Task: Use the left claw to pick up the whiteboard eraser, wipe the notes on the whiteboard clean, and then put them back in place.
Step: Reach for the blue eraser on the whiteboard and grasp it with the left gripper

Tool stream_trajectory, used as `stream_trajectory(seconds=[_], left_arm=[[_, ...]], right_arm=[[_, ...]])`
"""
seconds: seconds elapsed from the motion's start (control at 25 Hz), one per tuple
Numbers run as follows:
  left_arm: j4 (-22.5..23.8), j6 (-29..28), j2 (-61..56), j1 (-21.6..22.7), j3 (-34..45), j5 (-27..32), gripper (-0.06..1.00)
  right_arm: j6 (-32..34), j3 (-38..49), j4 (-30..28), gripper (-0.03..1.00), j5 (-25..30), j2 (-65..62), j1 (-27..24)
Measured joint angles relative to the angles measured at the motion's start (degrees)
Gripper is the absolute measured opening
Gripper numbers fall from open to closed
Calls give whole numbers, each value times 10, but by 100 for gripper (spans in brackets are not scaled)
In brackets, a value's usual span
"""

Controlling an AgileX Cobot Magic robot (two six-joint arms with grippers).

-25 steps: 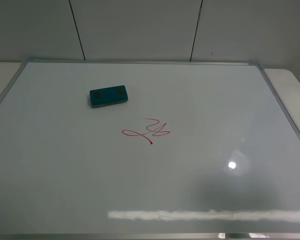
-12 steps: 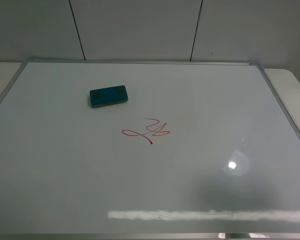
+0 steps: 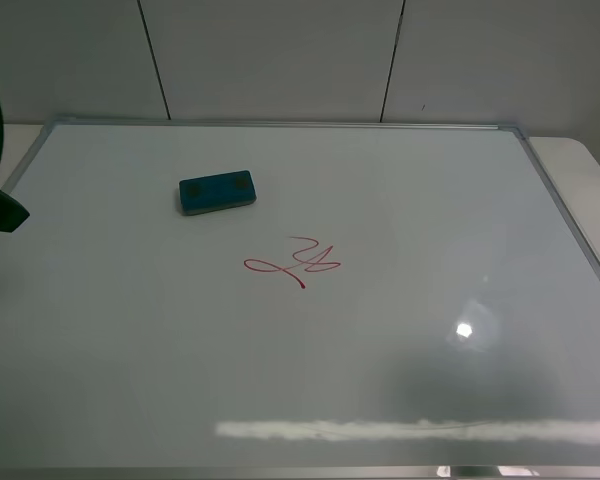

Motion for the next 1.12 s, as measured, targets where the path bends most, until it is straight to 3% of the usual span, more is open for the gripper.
stream_trajectory(seconds=[0.12, 0.48, 1.12], left_arm=[[29, 32, 72, -31, -32, -11, 99], [109, 44, 262, -104, -129, -49, 99], [107, 123, 538, -121, -399, 15, 99]], right_arm=[[0, 0, 0, 99, 0, 0, 0], [0, 0, 0, 99, 0, 0, 0], [0, 0, 0, 99, 0, 0, 0]])
